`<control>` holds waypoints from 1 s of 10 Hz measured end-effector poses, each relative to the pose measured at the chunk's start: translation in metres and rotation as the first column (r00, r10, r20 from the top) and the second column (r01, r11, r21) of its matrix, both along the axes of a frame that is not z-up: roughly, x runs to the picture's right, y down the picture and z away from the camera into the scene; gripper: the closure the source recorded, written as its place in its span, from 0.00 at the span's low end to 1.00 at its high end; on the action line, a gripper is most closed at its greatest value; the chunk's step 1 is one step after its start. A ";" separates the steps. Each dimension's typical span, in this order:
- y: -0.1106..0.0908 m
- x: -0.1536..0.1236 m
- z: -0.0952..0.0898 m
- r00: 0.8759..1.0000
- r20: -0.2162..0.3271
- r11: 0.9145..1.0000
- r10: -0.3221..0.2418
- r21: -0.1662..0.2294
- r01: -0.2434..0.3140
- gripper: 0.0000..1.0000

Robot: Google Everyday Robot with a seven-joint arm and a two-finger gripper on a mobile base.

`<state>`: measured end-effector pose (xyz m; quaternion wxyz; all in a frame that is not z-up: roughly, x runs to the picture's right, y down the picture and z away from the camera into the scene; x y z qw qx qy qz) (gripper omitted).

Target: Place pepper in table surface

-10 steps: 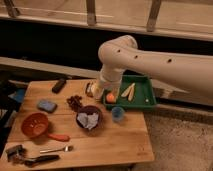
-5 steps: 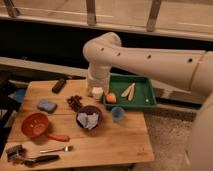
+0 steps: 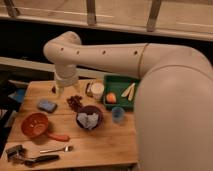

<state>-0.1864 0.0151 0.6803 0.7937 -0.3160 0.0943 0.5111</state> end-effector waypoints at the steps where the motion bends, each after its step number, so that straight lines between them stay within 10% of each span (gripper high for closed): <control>1: 0.001 -0.005 0.000 1.000 0.010 1.000 -0.011 -0.003 0.011 0.35; 5: 0.002 -0.005 0.001 1.000 0.013 1.000 -0.009 -0.006 0.009 0.35; 10: 0.052 -0.025 0.040 0.998 0.038 0.996 0.048 -0.079 -0.045 0.35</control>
